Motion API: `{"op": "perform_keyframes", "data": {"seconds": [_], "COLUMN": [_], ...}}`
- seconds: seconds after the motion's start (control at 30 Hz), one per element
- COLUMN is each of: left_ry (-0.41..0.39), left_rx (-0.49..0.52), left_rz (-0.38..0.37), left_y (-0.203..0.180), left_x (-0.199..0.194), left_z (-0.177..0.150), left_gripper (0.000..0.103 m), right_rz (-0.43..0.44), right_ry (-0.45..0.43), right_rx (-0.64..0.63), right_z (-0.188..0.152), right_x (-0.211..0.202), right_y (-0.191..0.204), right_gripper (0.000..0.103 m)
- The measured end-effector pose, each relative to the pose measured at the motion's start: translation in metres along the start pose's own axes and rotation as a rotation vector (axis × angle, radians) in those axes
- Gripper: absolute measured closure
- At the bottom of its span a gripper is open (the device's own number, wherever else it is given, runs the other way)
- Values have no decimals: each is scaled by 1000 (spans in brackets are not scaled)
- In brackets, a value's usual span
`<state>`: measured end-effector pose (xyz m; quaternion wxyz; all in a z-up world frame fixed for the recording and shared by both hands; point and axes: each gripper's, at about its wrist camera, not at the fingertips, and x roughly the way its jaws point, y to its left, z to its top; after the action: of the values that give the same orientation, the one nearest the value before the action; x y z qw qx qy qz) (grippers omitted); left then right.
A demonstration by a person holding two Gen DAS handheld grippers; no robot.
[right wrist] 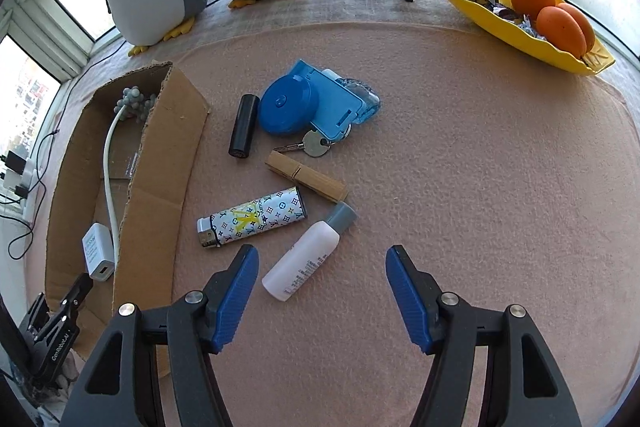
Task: Organize rigid objects
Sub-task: 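Move the right gripper to the small white bottle and grasp it, then carry the white bottle with the right gripper over the box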
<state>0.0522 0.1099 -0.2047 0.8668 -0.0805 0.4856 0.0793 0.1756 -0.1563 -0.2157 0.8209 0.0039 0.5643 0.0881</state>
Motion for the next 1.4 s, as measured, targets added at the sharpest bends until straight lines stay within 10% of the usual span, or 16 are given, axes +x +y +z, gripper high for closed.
{"op": "perform_keyframes", "data": {"seconds": [0.77,1.4], "left_ry": [28,56], "left_rx": [-19,-35], "left_rz": [-39,-41], "left_y": [2,2], "left_x": [6,10], "left_z": [1,3], "left_gripper": [58,58], "right_rz": [-43,-17], "right_ry": [97,5], "right_rx": [-51,-56], "right_z": [5,-5], "right_x": [30,1], "right_y": [1,-5], "right_gripper": [85,85]}}
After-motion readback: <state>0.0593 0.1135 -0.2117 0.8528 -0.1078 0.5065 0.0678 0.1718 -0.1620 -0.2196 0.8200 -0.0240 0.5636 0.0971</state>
